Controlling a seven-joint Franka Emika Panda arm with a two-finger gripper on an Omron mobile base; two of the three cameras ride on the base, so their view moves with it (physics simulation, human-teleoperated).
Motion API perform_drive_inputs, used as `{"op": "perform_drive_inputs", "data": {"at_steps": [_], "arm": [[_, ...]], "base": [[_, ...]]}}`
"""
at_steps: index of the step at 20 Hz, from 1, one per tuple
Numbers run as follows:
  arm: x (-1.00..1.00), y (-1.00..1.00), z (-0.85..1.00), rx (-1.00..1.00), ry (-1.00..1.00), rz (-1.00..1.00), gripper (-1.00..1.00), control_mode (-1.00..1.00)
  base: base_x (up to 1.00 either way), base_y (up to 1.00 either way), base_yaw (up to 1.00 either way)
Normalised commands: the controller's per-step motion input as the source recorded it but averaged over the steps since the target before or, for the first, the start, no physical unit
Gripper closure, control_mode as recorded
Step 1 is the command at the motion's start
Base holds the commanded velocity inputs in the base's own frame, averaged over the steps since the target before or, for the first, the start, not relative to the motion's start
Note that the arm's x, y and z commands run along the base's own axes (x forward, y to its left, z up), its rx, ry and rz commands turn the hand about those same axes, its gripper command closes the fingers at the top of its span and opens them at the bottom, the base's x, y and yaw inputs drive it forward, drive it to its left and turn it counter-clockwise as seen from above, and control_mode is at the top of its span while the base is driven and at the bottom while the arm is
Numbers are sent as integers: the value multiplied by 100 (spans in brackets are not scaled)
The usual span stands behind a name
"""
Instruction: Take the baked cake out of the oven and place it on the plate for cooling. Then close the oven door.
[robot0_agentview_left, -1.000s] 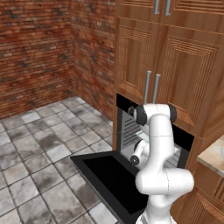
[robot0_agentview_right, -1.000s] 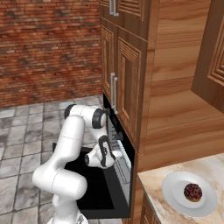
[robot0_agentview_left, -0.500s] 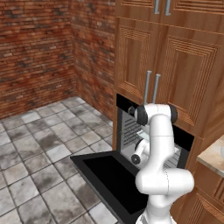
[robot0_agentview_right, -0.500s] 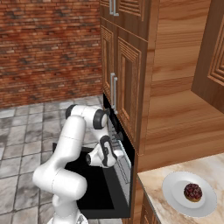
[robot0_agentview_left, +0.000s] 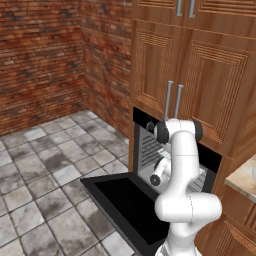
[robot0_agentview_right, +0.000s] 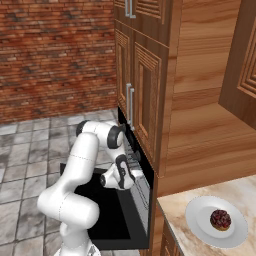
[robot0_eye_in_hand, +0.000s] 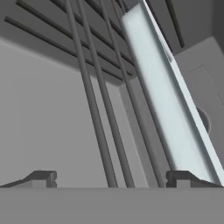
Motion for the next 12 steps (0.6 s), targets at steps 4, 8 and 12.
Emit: {"op": "perform_drive_inputs", "data": {"at_steps": [4, 8, 12], "arm": [[5, 0, -11, -8, -4, 0, -100, -100], [0, 0, -18, -11, -10, 0, -100, -100], [0, 0, -18, -12, -12, 0, -100, -100]], "base": [[0, 0, 0], [0, 0, 0], [0, 0, 0]]}}
